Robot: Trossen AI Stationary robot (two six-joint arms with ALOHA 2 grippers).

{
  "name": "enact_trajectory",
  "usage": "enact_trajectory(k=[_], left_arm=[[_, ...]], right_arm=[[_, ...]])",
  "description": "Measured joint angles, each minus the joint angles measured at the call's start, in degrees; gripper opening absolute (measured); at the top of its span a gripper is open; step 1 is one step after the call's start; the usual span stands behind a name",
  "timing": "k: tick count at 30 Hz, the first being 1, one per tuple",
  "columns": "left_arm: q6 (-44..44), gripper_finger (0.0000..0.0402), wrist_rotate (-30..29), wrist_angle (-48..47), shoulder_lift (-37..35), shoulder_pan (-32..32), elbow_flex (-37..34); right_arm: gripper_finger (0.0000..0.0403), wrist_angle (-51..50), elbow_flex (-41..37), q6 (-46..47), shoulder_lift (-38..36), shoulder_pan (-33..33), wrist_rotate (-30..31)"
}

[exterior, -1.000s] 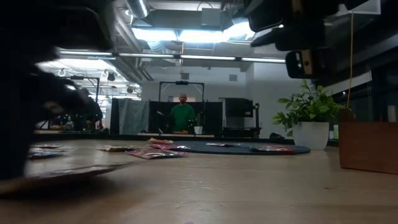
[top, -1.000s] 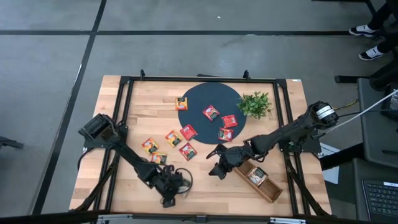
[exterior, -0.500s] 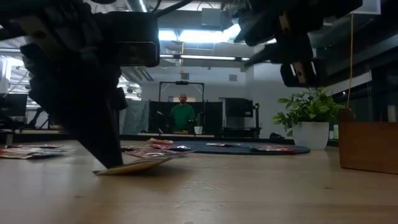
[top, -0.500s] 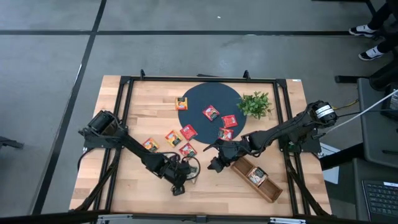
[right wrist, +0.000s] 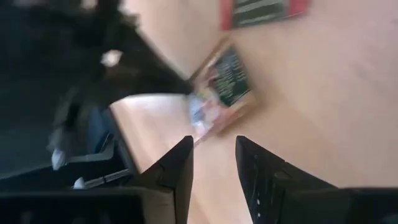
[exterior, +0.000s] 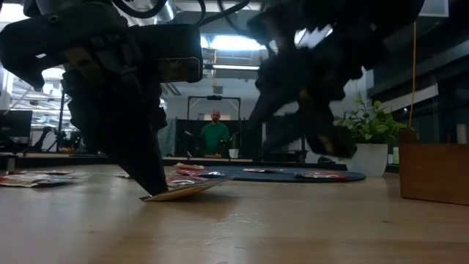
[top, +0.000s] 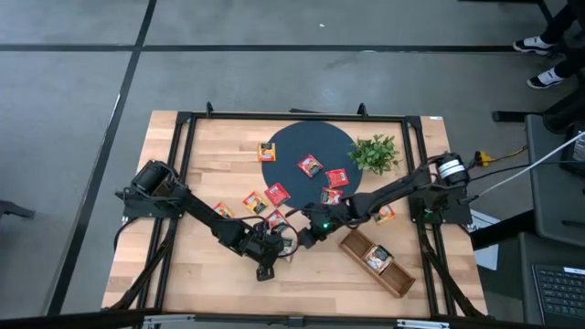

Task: Pick & Place Tea
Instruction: Put the brown tea bag into the middle section of the wooden organizer

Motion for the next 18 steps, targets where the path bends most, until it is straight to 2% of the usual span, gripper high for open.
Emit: enact_trajectory(k=[7, 18], left_arm=[[-0.10, 0.0002, 0.02, 0.36, 0.02, 0.00, -0.04], [-0.15, 0.0002, -1.29, 2.17, 0.13, 0.05, -0.09]], right_arm=[[0.0122, 2.79, 0.01, 0.43, 3.83, -0.79, -2.22], [0.0122, 5.49, 0.04, 2.01, 6.41, -1.38, -0.37]])
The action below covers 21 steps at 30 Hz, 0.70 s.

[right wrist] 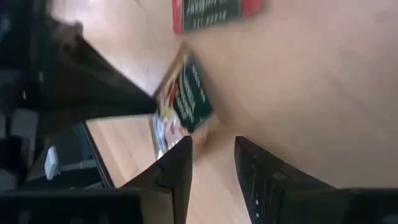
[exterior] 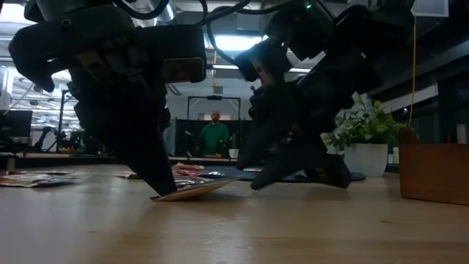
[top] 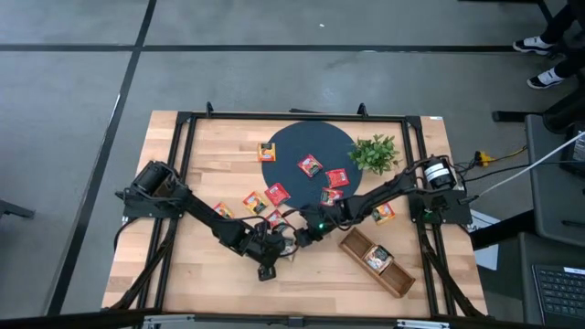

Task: Pick & Place Tea
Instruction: Put the brown tea bag into the middle section of the wooden organizer

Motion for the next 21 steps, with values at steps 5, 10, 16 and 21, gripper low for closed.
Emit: enact_trajectory(k=[5, 10, 16, 21], left_arm=[[-0.02, 0.0003, -0.91, 1.53, 0.04, 0.03, 0.00], [-0.27, 0.0002, -1.56, 2.43, 0.07, 0.10, 0.00], [-0.55, 0.0002, -1.64, 2.45, 0.07, 0.14, 0.02], [-1.16, 0.0005, -1.72, 2.45, 0.07, 0.14, 0.07]], right_arm=[[0.0122, 1.63, 0.00, -0.01, -0.02, -0.54, 1.98], [0.0122, 1.54, 0.00, -0.03, -0.02, -1.16, 0.95], [0.0094, 1.41, 0.00, -0.01, -0.02, -1.20, -0.51], [0.0041, 1.36, 0.00, -0.03, -0.02, -1.20, -1.50]])
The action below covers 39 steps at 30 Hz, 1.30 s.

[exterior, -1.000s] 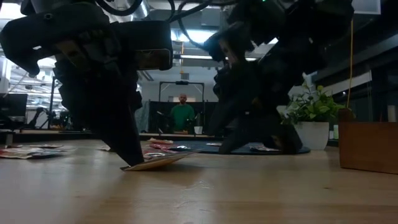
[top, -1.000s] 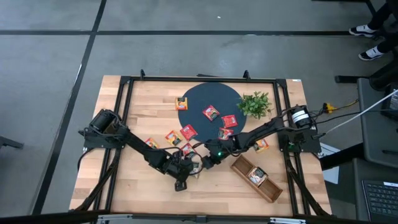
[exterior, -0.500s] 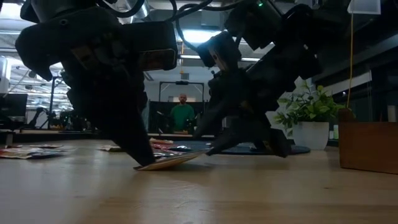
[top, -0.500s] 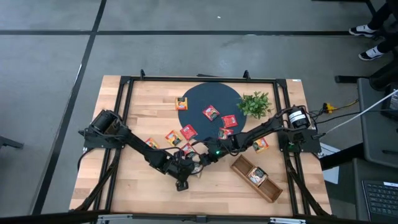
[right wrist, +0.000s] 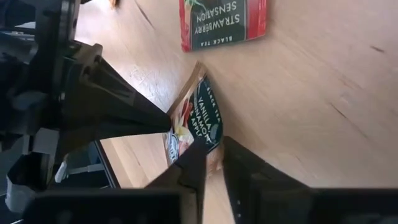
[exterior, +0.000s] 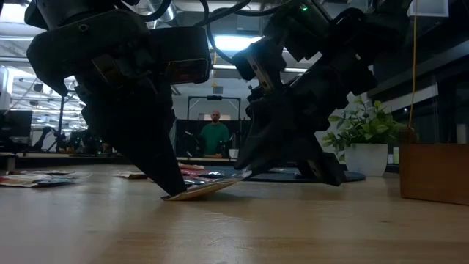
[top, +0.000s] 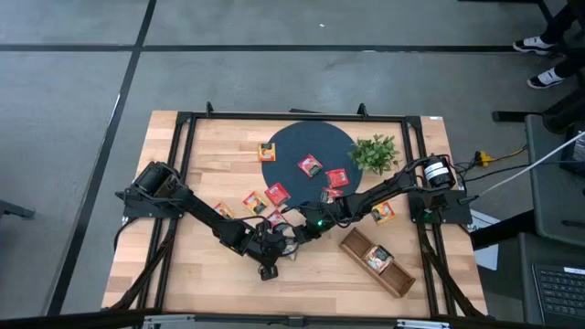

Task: Pick & Place Tea
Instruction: Put the brown tea bag into the middle section of the wooden organizer

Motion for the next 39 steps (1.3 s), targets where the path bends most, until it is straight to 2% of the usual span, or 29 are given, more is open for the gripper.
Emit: enact_trajectory(k=[4, 18, 28, 33, 39], left_arm=[[-0.37, 0.0002, -0.02, -0.01, 0.00, 0.00, 0.00], [-4.04, 0.0011, 2.48, -1.44, -2.10, 0.37, -0.31], [-6.95, 0.0005, 5.82, -6.43, -6.44, -0.13, -0.15], [-8.99, 0.0003, 5.58, -11.12, -9.66, -0.71, -0.15], [-9.59, 0.0003, 2.62, -12.79, -13.08, -0.87, -0.07]], right_arm=[[0.0007, 0.00, 0.00, -1.23, 0.00, 0.00, 0.00], [0.0004, 0.05, 0.00, -5.34, -0.02, -0.08, 0.01], [0.0003, -0.08, 0.00, -7.51, -0.38, -0.79, -3.44], [0.0002, -1.99, 0.00, -9.65, -3.40, -1.07, -4.19], [0.0002, -11.12, 0.02, -13.41, -10.55, -1.29, -4.13]])
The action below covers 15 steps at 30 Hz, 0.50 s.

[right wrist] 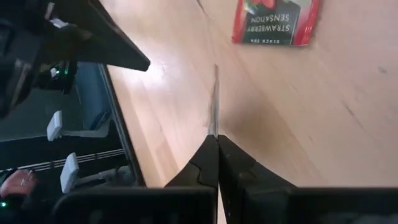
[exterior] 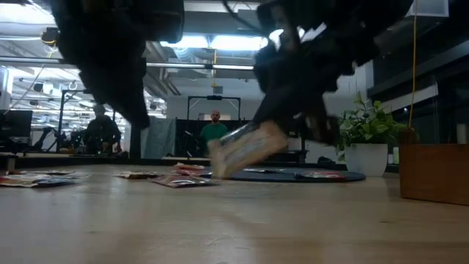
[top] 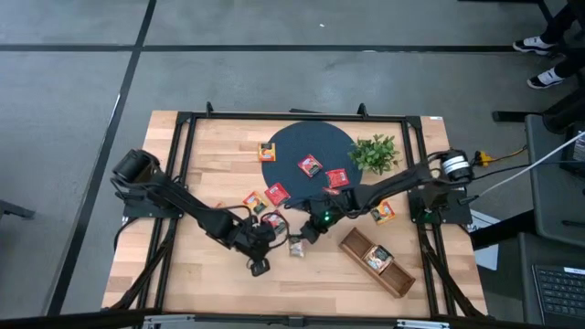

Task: Pick & Place Tea
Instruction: Put the brown tea bag into the middle section of the wooden organizer

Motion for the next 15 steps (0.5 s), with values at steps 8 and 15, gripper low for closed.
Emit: enact_trajectory(k=[8, 15], left_arm=[[-0.05, 0.0004, -3.95, 0.28, -1.13, 0.23, 0.00], [-0.35, 0.0006, -3.80, 2.20, -1.14, 1.87, 0.00]], right_arm=[[0.0002, -12.35, 0.00, -0.35, -12.30, 2.32, 0.13], [0.0002, -23.12, 0.00, 3.41, -23.52, 8.64, 0.69]])
